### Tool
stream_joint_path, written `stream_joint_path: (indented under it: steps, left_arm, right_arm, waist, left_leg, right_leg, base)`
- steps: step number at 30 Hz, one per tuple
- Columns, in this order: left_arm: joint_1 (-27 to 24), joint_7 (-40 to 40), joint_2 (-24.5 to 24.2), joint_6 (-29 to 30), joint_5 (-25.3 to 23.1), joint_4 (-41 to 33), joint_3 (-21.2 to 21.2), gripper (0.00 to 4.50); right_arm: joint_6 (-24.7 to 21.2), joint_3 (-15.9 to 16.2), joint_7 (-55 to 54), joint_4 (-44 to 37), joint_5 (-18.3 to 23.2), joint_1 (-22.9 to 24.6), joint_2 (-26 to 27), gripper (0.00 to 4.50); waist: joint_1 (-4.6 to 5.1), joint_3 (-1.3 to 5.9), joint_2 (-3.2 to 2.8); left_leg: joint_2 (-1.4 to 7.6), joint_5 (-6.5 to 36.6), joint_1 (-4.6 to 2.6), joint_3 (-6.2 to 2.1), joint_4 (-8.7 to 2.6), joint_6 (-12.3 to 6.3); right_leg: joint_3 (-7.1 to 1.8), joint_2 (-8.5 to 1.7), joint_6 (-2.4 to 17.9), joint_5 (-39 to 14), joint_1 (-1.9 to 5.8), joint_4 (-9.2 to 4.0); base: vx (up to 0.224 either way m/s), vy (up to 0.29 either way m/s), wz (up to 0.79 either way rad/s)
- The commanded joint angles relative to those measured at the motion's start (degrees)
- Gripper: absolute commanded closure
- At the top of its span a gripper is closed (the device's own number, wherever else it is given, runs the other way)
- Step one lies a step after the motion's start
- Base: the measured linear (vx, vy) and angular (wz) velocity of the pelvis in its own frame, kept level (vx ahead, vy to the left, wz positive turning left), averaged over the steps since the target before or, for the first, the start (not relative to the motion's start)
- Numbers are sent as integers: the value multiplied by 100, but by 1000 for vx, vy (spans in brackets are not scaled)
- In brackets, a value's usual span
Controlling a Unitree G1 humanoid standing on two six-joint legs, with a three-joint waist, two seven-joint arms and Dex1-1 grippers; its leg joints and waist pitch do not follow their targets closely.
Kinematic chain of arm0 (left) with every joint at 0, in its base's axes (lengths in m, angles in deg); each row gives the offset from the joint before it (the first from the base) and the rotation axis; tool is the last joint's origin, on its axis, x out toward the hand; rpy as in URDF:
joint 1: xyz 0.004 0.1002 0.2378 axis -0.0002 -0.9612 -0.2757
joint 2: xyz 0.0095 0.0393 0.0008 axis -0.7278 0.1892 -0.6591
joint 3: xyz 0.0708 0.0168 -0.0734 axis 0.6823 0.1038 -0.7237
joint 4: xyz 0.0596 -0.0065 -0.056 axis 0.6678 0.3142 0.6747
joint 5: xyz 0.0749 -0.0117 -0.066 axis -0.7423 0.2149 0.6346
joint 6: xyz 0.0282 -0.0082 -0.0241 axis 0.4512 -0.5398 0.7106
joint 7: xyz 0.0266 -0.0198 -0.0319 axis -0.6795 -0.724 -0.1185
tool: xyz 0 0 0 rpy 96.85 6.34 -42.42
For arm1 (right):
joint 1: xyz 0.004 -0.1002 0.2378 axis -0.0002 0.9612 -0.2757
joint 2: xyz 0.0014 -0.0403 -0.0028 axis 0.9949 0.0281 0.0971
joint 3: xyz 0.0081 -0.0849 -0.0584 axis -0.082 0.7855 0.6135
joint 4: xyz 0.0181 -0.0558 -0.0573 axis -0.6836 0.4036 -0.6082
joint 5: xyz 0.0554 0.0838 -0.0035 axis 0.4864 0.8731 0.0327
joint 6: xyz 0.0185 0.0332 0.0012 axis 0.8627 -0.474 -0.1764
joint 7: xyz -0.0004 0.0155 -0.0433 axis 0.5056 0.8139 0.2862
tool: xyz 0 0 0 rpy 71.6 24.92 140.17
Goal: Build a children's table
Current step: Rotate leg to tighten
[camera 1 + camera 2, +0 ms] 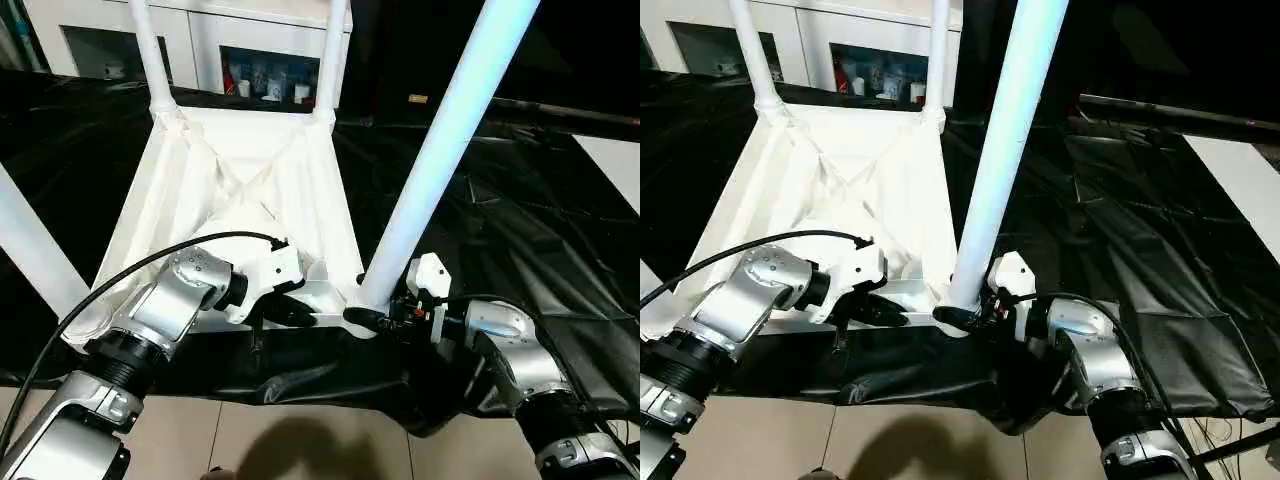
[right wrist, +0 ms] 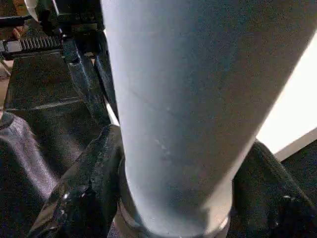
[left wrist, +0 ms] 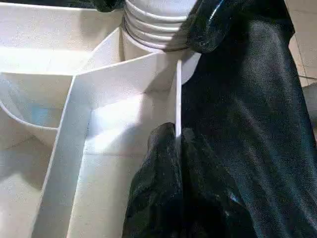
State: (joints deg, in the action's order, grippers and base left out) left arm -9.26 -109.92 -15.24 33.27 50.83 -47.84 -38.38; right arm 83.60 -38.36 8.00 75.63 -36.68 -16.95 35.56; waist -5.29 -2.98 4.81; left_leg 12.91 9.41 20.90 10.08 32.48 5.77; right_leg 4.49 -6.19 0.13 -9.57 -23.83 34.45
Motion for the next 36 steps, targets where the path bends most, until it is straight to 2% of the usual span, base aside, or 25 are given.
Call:
stream_joint_path:
  steps: [1,3,4,5,6,7,8,11,13,16,17,18,19,20,22,23,25,26,28,29,32,33,34,35,36]
  left_arm:
    - [-95,-24,72,123,-88,118,195,450]
    - [-53,344,223,182,-154,261,113,450]
    - [24,709,379,201,-208,438,19,450]
    - [161,1286,634,238,-282,736,-125,450]
    - [212,1473,720,250,-302,838,-170,450]
    - [316,1875,917,298,-317,1040,-278,450]
    - [388,2155,1052,331,-323,1180,-350,450]
    - [568,2880,1407,383,-359,1516,-501,450]
    - [701,3386,1682,376,-383,1770,-611,450]
    - [830,3709,1895,299,-455,2031,-625,450]
    - [914,3799,1993,237,-514,2186,-595,450]
    - [914,3799,1993,237,-514,2186,-595,450]
    - [940,3791,2015,220,-531,2226,-570,450]
    - [947,3713,2012,203,-536,2185,-528,450]
    - [910,3409,1923,151,-530,2061,-404,450]
    - [877,3247,1867,156,-525,1988,-346,450]
    - [789,2831,1751,152,-517,1859,-246,450]
    - [705,2502,1636,84,-499,1726,-157,450]
    - [605,2150,1502,47,-466,1559,-66,450]
    - [590,2104,1482,53,-459,1532,-56,450]
    - [368,1334,1080,-68,-323,1102,91,450]
    - [306,1087,980,-156,-247,989,130,450]
    - [306,1087,980,-156,-247,989,130,450]
    - [159,512,721,-280,-56,681,195,450]
    - [125,380,656,-218,-6,591,200,450]
  right_arm:
    - [4,-113,-170,47,-17,38,-16,187]
    - [11,-199,-725,281,-193,-40,78,187]
    - [69,-260,-1285,502,-374,-119,159,187]
    - [35,-415,-2127,831,-516,-238,328,187]
    - [-27,-490,-2383,930,-504,-274,399,188]
    - [-153,-633,-2883,1062,-459,-332,557,188]
    - [-232,-728,-3229,1149,-431,-370,666,188]
    - [-473,-825,-4295,1376,-553,-509,944,188]
    - [-556,-833,-4840,1562,-606,-654,1189,188]
    - [-474,-740,-4874,1693,-650,-791,1437,188]
    - [-333,-645,-4713,1700,-691,-842,1573,188]
    - [-333,-645,-4713,1700,-691,-842,1573,153]
    - [-262,-598,-4607,1665,-706,-842,1611,153]
    - [-166,-558,-4507,1577,-710,-817,1615,118]
    - [-109,-587,-4254,1434,-594,-777,1539,109]
    - [-98,-614,-4135,1372,-536,-757,1479,97]
    - [-130,-634,-3818,1309,-440,-747,1347,85]
    - [-175,-604,-3467,1194,-365,-708,1206,70]
    - [-214,-547,-3043,1036,-301,-646,1027,60]
    - [-217,-534,-2979,1009,-296,-633,998,60]
    - [-139,-207,-1858,568,-378,-345,406,60]
    - [-120,-177,-1631,467,-358,-282,302,60]
    - [-120,-177,-1631,467,-358,-282,302,60]
    - [-171,-133,-1094,174,-216,-162,72,60]
    - [-190,-121,-943,98,-168,-135,15,60]
  waist:
    - [-13,392,-89]
    - [4,363,-80]
    - [11,349,-51]
    - [24,316,-33]
    - [32,304,-39]
    - [49,315,-35]
    - [51,322,-24]
    - [76,325,-15]
    - [88,332,-19]
    - [84,340,-10]
    - [78,339,-38]
    - [73,345,-29]
    - [69,348,-24]
    - [48,351,-35]
    - [35,358,-45]
    - [38,361,-72]
    - [65,367,-74]
    - [64,375,-61]
    - [56,379,-70]
    - [53,381,-74]
    - [14,381,-84]
    - [14,379,-55]
    - [5,387,-57]
    - [-4,393,-48]
    - [-4,401,-53]
  left_leg:
    - [15,1225,-49,60,-348,-141]
    - [15,1401,-49,64,-365,-88]
    - [17,1508,-50,63,-376,-52]
    - [3,1775,-75,68,-379,54]
    - [-15,1918,-101,60,-381,109]
    - [-22,2089,-100,17,-392,182]
    - [-21,2106,-105,6,-393,190]
    - [-44,2180,-101,-9,-385,159]
    - [-58,2196,-98,-7,-379,148]
    - [-58,2229,-93,-17,-382,96]
    - [-59,2237,-84,-13,-390,35]
    - [-58,2200,-75,-13,-390,17]
    - [-61,2148,-61,-9,-394,-9]
    - [-51,2082,-57,-2,-398,-40]
    - [-50,2049,-39,6,-401,-94]
    - [-52,2051,-26,-5,-410,-96]
    - [-45,2017,2,-13,-417,-93]
    - [-36,2009,-9,-13,-406,-124]
    - [-23,1931,-4,-9,-405,-161]
    - [-12,1806,-4,4,-400,-185]
    - [16,1532,-27,34,-380,-215]
    - [12,1474,-28,53,-370,-246]
    - [4,1417,-11,43,-371,-252]
    - [6,1292,-19,49,-370,-267]
    - [14,1177,-22,52,-359,-319]
  right_leg:
    - [-211,-135,1336,-598,348,-277]
    - [-220,-133,1260,-949,318,-318]
    - [-223,-140,1204,-1179,311,-349]
    - [-233,-144,1053,-1803,263,-415]
    - [-231,-144,964,-2134,250,-440]
    - [-220,-161,763,-2620,264,-477]
    - [-216,-177,635,-2809,251,-514]
    - [-194,-150,419,-2999,217,-563]
    - [-186,-138,389,-2997,205,-570]
    - [-176,-142,342,-2964,209,-580]
    - [-182,-135,378,-2806,202,-581]
    - [-184,-137,394,-2737,215,-577]
    - [-190,-134,416,-2655,224,-567]
    - [-202,-140,464,-2508,226,-550]
    - [-209,-137,541,-2332,243,-533]
    - [-204,-137,545,-2313,261,-522]
    - [-194,-143,552,-2360,279,-529]
    - [-198,-153,595,-2320,293,-535]
    - [-213,-158,659,-2181,293,-524]
    - [-228,-157,768,-1959,294,-499]
    - [-246,-125,981,-1428,314,-439]
    - [-258,-121,1050,-1297,308,-419]
    - [-253,-121,1069,-1239,331,-399]
    - [-253,-111,1099,-1087,331,-385]
    - [-265,-114,1172,-851,348,-347]
  base:
    - [0,0,0]
    - [0,0,0]
    - [0,0,0]
    - [0,0,0]
    - [0,0,0]
    - [0,0,0]
    - [-54,3,-4]
    - [-18,1,-1]
    - [0,0,0]
    - [0,0,0]
    - [0,0,0]
    - [0,0,0]
    - [0,0,0]
    - [0,0,0]
    - [0,0,0]
    - [0,0,0]
    - [0,0,0]
    - [0,0,0]
    - [0,0,0]
    - [0,0,0]
    - [0,0,0]
    - [0,0,0]
    - [0,0,0]
    - [0,0,0]
    - [0,0,0]
